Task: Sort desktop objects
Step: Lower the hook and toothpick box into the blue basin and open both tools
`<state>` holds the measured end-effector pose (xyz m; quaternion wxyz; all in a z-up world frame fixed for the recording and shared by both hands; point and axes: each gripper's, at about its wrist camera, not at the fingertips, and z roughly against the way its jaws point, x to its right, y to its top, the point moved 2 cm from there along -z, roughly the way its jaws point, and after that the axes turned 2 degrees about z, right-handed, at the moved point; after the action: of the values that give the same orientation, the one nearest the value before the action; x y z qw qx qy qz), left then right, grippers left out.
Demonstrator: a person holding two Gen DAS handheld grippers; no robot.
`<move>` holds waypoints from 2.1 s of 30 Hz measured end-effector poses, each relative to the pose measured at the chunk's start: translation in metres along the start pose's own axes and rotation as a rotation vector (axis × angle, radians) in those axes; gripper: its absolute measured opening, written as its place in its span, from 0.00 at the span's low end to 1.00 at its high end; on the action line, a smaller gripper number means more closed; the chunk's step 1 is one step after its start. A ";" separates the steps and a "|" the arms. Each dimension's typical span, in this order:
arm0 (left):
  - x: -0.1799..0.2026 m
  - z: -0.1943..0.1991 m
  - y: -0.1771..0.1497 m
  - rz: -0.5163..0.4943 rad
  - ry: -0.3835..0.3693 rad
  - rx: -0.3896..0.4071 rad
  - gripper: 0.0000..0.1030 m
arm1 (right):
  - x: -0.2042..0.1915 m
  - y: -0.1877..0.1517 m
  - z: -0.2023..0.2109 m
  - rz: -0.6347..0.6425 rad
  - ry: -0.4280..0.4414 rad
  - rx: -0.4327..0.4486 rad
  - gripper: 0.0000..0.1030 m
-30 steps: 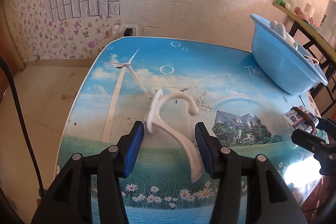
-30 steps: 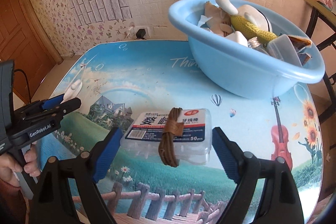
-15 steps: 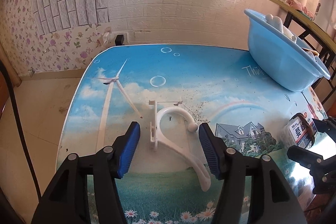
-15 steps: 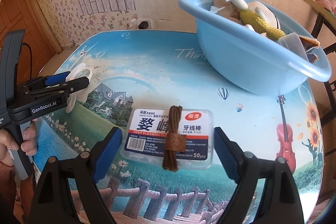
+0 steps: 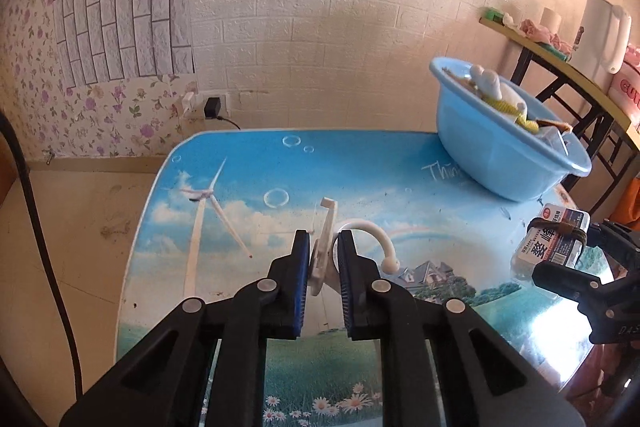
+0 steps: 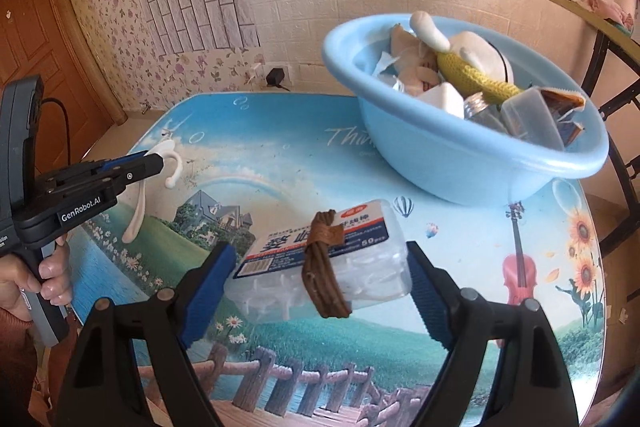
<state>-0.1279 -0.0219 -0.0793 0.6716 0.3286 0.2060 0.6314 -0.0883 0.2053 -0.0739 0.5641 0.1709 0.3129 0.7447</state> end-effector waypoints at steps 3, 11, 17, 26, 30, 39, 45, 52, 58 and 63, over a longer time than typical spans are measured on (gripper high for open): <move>0.006 0.019 0.013 0.008 -0.005 0.044 0.12 | 0.005 0.009 0.022 -0.005 0.015 0.056 0.82; 0.053 0.043 0.052 -0.032 -0.086 0.110 0.12 | 0.029 0.030 0.064 -0.027 0.005 0.181 0.82; 0.107 0.034 0.082 -0.098 -0.160 0.134 0.12 | 0.061 0.048 0.070 -0.051 -0.057 0.220 0.82; 0.172 -0.012 0.100 -0.170 -0.224 0.085 0.13 | 0.115 0.064 0.033 -0.095 -0.095 0.168 0.48; 0.188 -0.026 0.099 -0.193 -0.238 0.060 0.13 | 0.124 0.059 0.030 -0.117 -0.072 0.186 0.48; 0.202 -0.043 0.098 -0.196 -0.227 0.025 0.24 | 0.149 0.052 0.044 -0.163 -0.153 0.220 0.48; 0.199 -0.027 0.096 -0.195 -0.219 0.035 0.47 | 0.154 0.047 0.053 -0.192 -0.162 0.212 0.48; 0.185 -0.010 0.092 -0.178 -0.155 -0.029 0.57 | 0.132 0.051 0.067 -0.175 -0.150 0.200 0.54; 0.163 0.016 0.091 -0.119 -0.104 -0.019 0.63 | 0.106 0.057 0.083 -0.134 -0.159 0.200 0.66; 0.148 0.042 0.090 -0.096 -0.062 0.025 0.97 | 0.084 0.063 0.096 -0.099 -0.184 0.195 0.76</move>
<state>-0.1456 0.1153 0.0333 0.7031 0.3460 0.2086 0.5852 -0.1019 0.3000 0.0310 0.6073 0.2768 0.3386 0.6633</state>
